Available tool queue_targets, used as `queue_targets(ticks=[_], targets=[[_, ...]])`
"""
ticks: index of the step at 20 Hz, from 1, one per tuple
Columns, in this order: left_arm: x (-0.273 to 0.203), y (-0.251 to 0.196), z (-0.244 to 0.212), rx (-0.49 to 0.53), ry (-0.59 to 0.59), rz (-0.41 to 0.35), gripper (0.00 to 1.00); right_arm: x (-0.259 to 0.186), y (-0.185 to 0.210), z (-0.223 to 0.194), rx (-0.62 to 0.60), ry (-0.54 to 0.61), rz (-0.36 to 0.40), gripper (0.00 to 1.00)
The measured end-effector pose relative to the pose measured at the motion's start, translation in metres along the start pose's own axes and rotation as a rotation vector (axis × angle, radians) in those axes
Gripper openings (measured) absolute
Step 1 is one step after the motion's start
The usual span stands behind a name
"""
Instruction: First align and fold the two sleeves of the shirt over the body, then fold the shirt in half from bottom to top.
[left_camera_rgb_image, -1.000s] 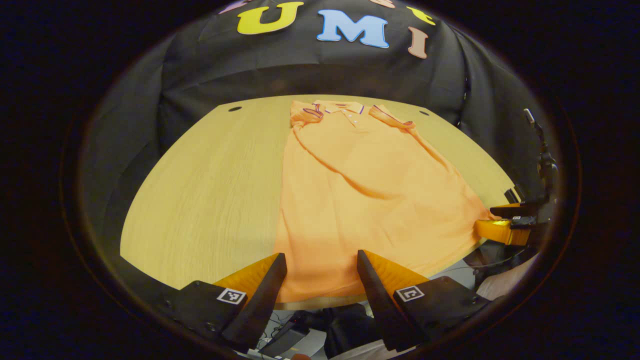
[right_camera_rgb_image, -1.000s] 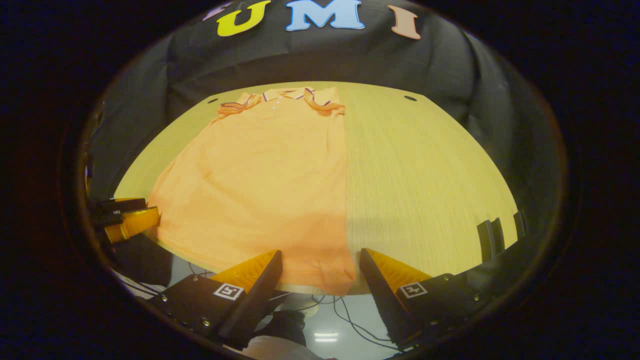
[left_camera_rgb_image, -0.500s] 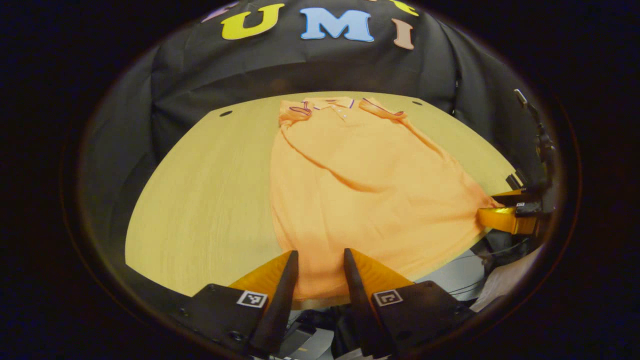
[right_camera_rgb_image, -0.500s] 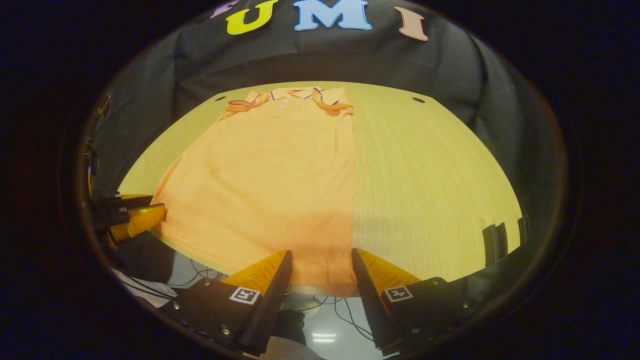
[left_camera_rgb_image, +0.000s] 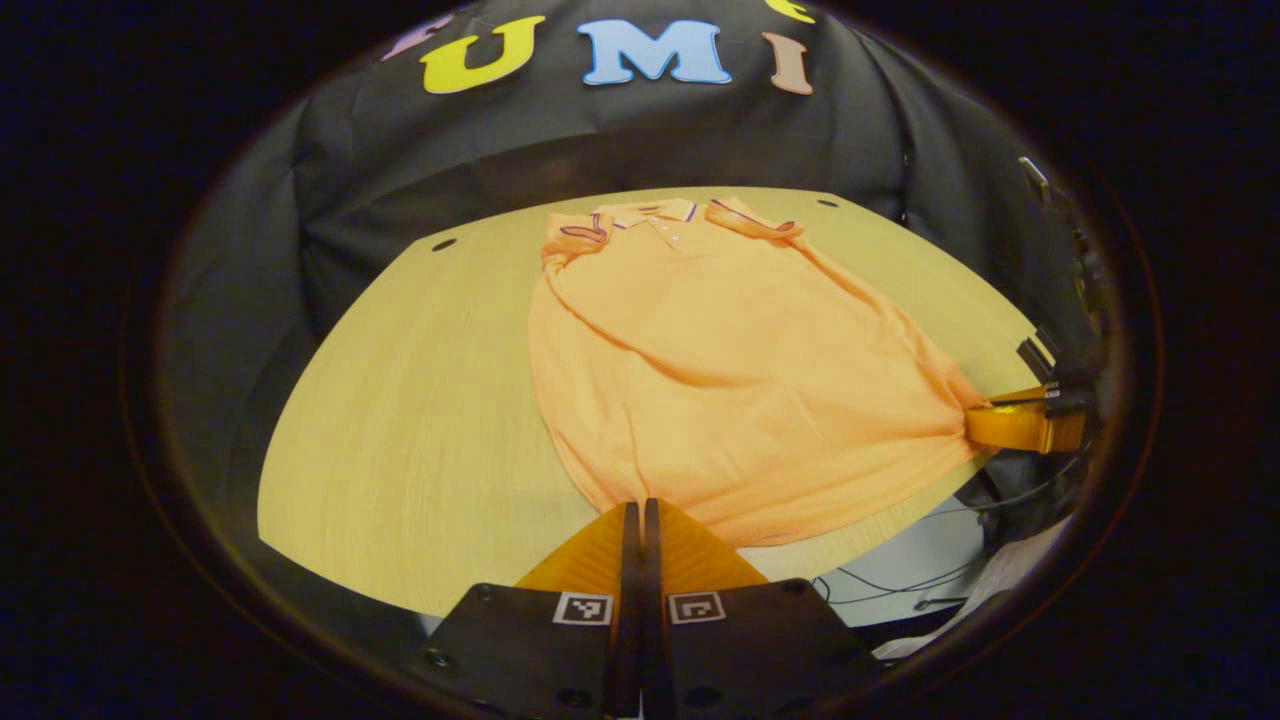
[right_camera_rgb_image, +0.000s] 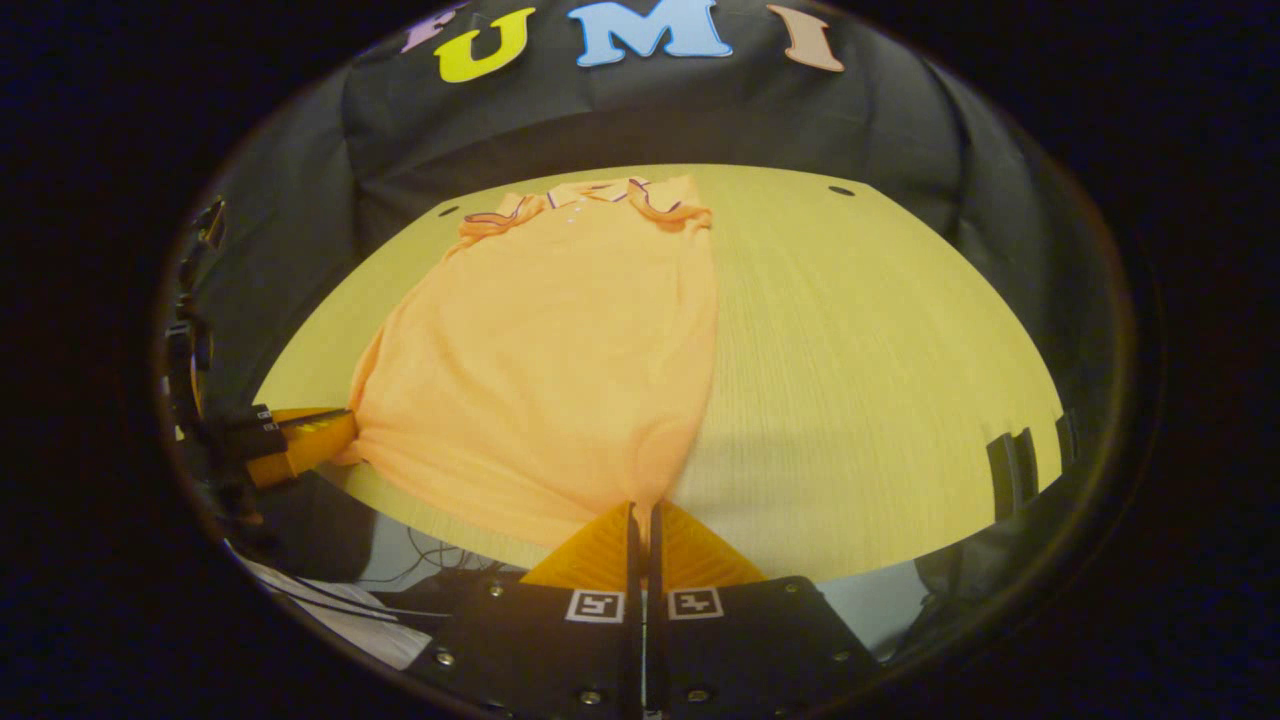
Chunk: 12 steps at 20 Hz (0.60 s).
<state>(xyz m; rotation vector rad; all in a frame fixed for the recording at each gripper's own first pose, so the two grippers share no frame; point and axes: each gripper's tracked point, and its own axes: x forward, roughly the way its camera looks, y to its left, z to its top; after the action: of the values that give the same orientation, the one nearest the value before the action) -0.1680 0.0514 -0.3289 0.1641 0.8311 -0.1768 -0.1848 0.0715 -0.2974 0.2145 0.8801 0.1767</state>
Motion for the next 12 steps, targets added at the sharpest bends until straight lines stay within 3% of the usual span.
queue_targets(ticks=[4, 9, 12], targets=[[-0.007, 0.0, 0.009, -0.036, 0.002, 0.029, 0.06, -0.007, 0.0, 0.015, 0.03, -0.026, 0.024, 0.02], [-0.023, 0.008, 0.053, -0.117, -0.074, 0.06, 0.06, -0.033, -0.001, 0.07, -0.015, -0.134, 0.053, 0.01], [-0.028, 0.016, 0.087, -0.11, -0.136, 0.079, 0.06, -0.039, 0.002, 0.106, -0.048, -0.196, 0.056, 0.01]])
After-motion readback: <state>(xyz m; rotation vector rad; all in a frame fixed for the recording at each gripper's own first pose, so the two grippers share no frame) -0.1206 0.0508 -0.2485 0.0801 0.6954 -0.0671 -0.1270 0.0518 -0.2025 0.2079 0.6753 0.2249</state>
